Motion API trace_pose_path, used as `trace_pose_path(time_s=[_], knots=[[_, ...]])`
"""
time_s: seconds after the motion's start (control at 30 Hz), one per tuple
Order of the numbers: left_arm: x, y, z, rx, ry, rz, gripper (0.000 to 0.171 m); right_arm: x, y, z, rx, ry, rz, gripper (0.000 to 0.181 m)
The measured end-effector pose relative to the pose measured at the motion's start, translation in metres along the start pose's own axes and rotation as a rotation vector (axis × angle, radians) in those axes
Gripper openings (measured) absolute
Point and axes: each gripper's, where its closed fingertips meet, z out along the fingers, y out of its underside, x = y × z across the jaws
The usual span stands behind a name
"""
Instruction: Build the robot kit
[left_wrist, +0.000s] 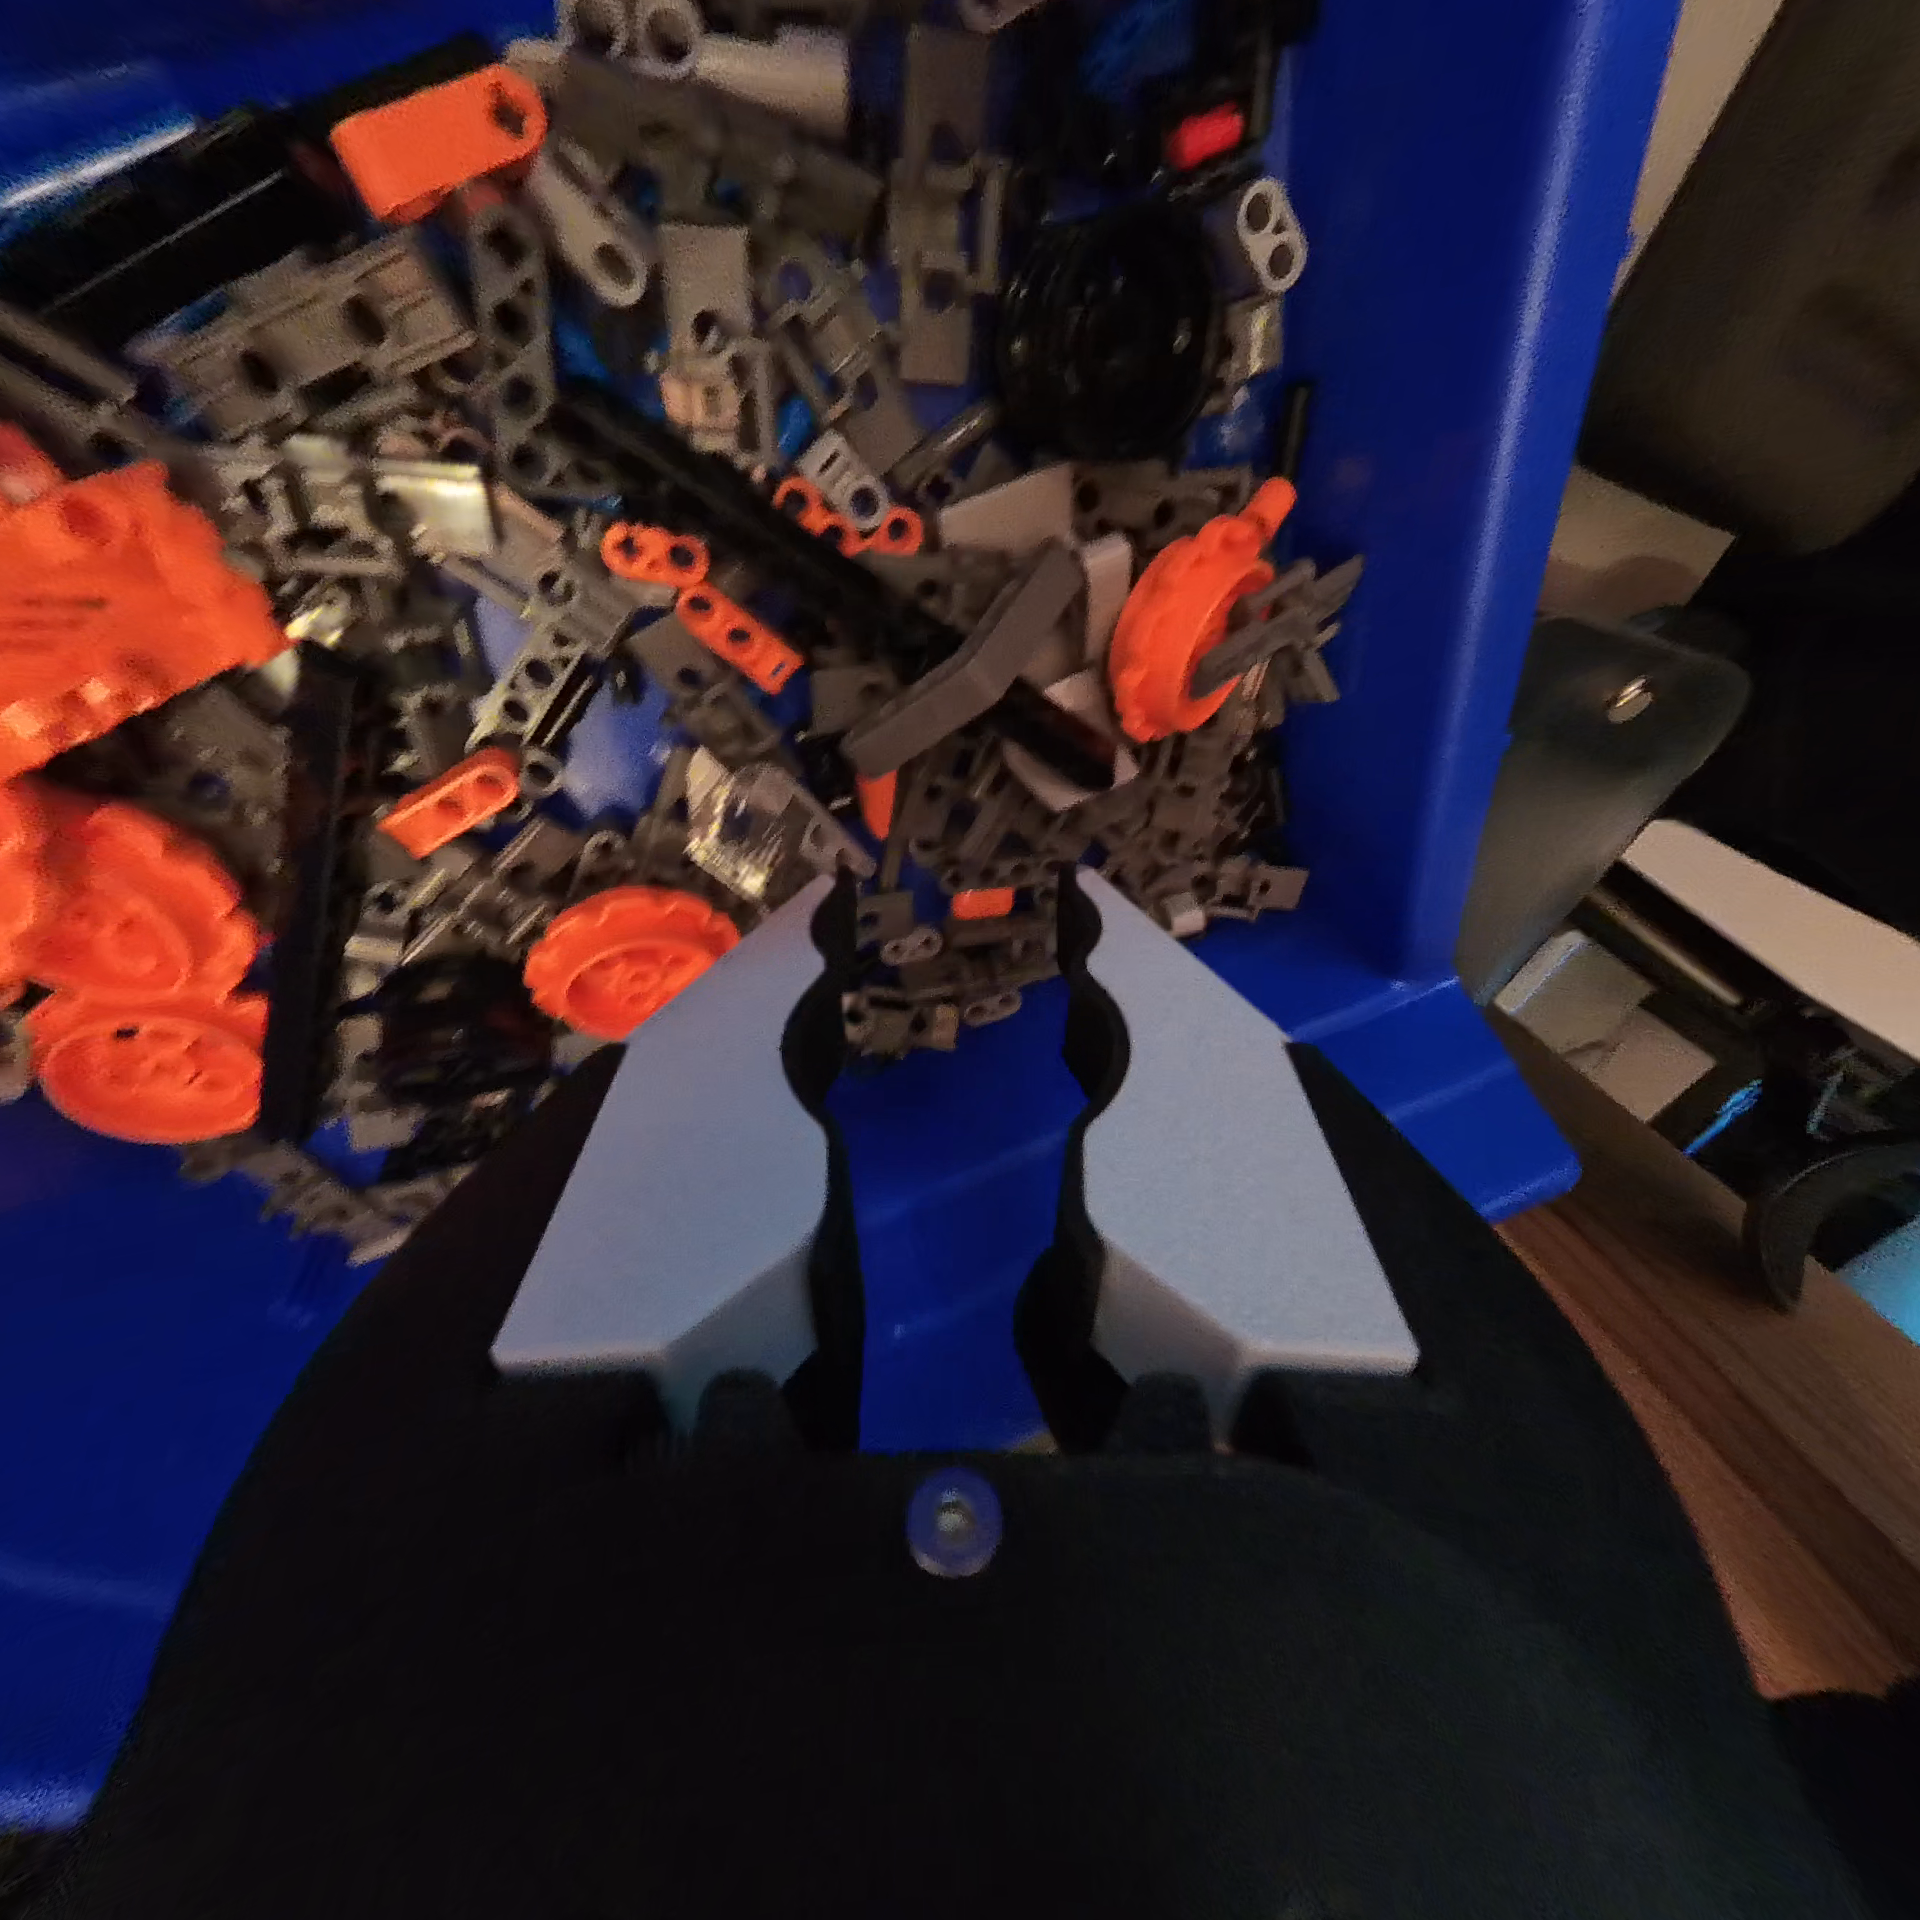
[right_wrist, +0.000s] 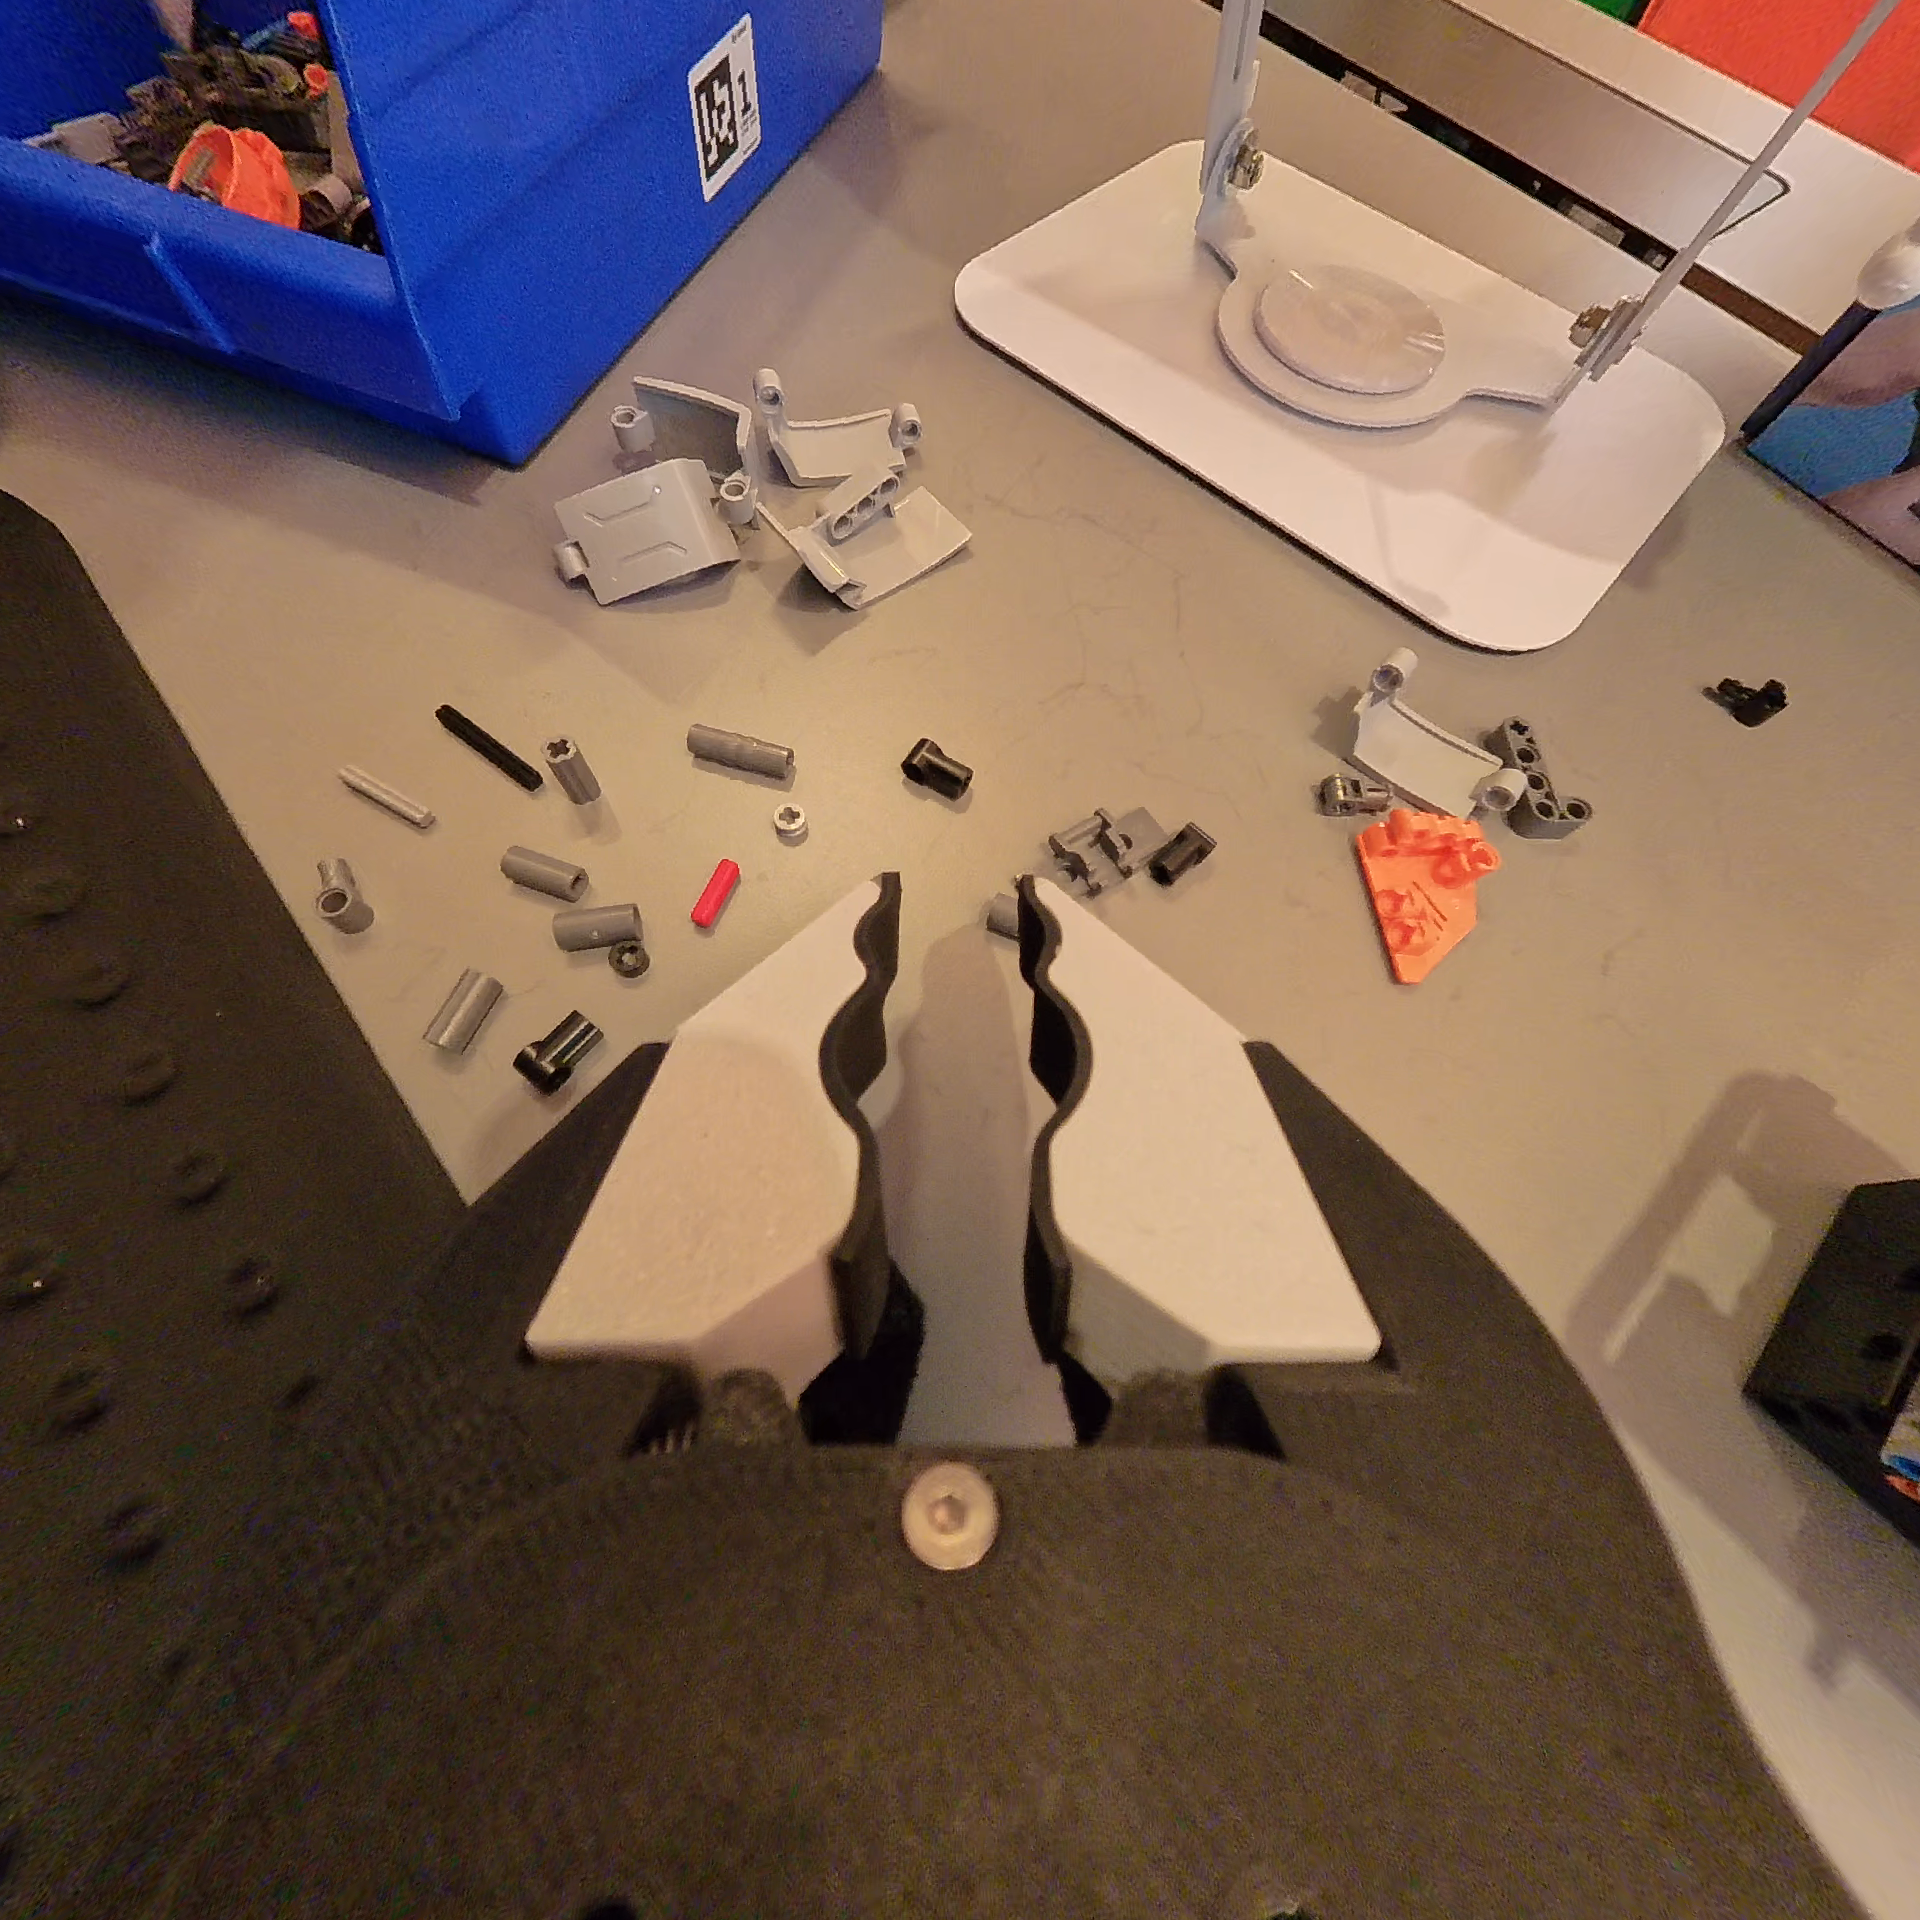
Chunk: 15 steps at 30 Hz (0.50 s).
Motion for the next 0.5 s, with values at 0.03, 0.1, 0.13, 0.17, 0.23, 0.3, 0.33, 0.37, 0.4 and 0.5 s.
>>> trace_pose_path(time_s=[0.03,0.1,0.13,0.17,0.23,0.3,0.33,0.37,0.4,0.5], knots=[[0.005,-0.003,0.005,0.009,0.029,-0.001,0.036,0.0,0.0,0.0,0.0,0.0,0.0,0.02],[0.012,-0.007,0.013,0.017,0.059,0.009,0.035,0.0,0.0,0.0,0.002,0.0,0.001,0.02],[0.014,-0.007,0.016,0.012,0.068,0.008,0.034,0.0,0.0,0.0,0.002,0.001,0.001,0.02],[0.017,-0.008,0.018,0.014,0.089,0.001,0.034,0.0,0.0,0.0,0.002,0.001,0.0,0.02],[0.022,-0.016,0.018,0.06,0.133,-0.037,0.033,0.0,-0.001,-0.001,0.004,0.001,0.001,0.02],[0.023,-0.022,0.018,0.096,0.172,-0.085,0.027,0.0,-0.001,-0.001,0.004,0.001,0.001,0.02],[0.022,-0.024,0.018,0.113,0.177,-0.107,0.024,0.0,0.0,-0.001,0.004,0.001,0.0,0.02],[0.021,-0.026,0.018,0.127,0.189,-0.134,0.022,0.0,-0.001,-0.001,0.004,0.002,0.001,0.02],[0.022,-0.027,0.019,0.134,0.203,-0.157,0.021,0.0,-0.001,-0.001,0.004,0.001,0.002,0.02],[0.02,-0.027,0.018,0.154,0.208,-0.182,0.014,0.0,-0.001,-0.001,0.005,0.001,0.001,0.02]])
